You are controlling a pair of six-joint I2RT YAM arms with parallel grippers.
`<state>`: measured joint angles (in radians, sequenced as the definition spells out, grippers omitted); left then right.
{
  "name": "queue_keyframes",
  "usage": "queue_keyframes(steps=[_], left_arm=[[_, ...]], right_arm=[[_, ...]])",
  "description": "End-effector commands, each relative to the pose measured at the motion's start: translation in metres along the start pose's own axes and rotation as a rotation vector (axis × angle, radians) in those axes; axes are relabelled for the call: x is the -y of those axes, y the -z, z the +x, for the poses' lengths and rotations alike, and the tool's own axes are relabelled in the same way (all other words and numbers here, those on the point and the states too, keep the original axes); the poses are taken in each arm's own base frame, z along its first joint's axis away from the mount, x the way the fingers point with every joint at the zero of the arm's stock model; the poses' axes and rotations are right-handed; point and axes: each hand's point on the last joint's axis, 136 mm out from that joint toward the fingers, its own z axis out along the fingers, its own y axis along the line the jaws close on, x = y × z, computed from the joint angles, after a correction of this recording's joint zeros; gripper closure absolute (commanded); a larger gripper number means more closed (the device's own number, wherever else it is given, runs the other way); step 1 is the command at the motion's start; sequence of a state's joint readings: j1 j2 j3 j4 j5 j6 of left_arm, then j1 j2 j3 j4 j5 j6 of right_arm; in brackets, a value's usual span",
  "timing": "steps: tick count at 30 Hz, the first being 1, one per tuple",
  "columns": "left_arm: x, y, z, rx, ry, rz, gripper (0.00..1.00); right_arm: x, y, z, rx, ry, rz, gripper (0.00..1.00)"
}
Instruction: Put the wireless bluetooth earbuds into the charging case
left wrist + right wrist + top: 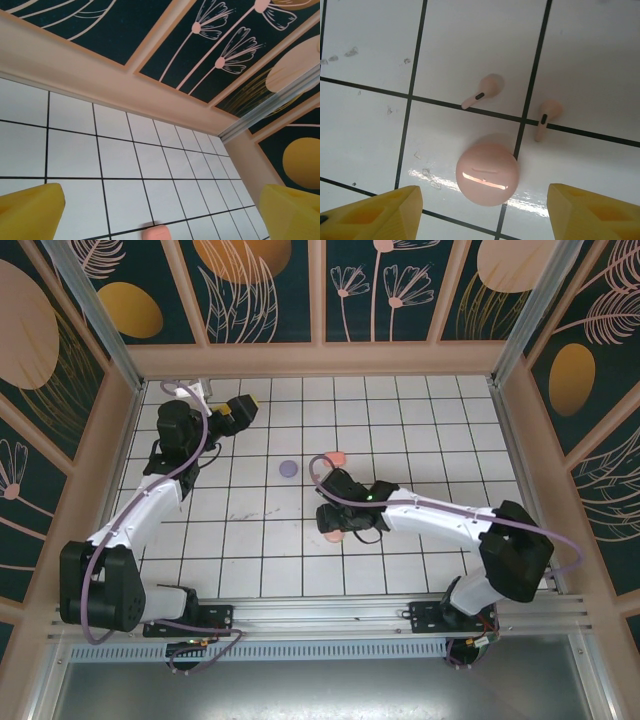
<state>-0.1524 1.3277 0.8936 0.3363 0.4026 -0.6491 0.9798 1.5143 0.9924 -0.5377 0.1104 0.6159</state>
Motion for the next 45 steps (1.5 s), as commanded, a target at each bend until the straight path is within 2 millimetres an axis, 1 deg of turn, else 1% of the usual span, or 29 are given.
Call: queue_keyframes(steps=[1,3,6,10,13,18,23,29,40,45], left_arm=[[0.014,0.007,0.004,-0.017,0.016,0.063,0.01],[0.006,0.010,0.008,-0.009,0.058,0.034,0.01],[0.002,0.012,0.016,-0.013,0.091,0.035,0.01],[0.000,0.012,0.020,-0.016,0.095,0.036,0.01],[0.001,0.013,0.021,-0.019,0.083,0.045,0.01],[-0.002,0.015,0.020,-0.006,0.072,0.028,0.01],[-0.004,0.016,0.022,-0.003,0.080,0.023,0.01],[-0.005,0.016,0.023,-0.001,0.087,0.022,0.01],[-0.005,0.013,0.026,-0.016,0.088,0.030,0.01],[-0.006,0.012,0.029,-0.024,0.089,0.030,0.01]], right_arm=[[-0.010,-0.005,0.000,-0.040,0.044,-0.020,0.33],[-0.011,-0.010,0.002,-0.059,0.049,-0.011,0.33],[-0.009,-0.017,0.003,-0.082,0.051,0.004,0.33],[-0.009,-0.026,0.006,-0.112,0.054,0.014,0.33],[-0.006,-0.031,0.009,-0.131,0.051,0.028,0.33],[-0.001,-0.036,0.015,-0.148,0.024,0.049,0.33],[0.001,-0.039,0.016,-0.154,-0.008,0.064,0.34],[0.008,-0.046,0.019,-0.172,-0.042,0.117,0.34],[0.001,-0.057,0.015,-0.190,-0.047,0.134,0.36],[0.001,-0.060,0.021,-0.211,-0.034,0.155,0.36]])
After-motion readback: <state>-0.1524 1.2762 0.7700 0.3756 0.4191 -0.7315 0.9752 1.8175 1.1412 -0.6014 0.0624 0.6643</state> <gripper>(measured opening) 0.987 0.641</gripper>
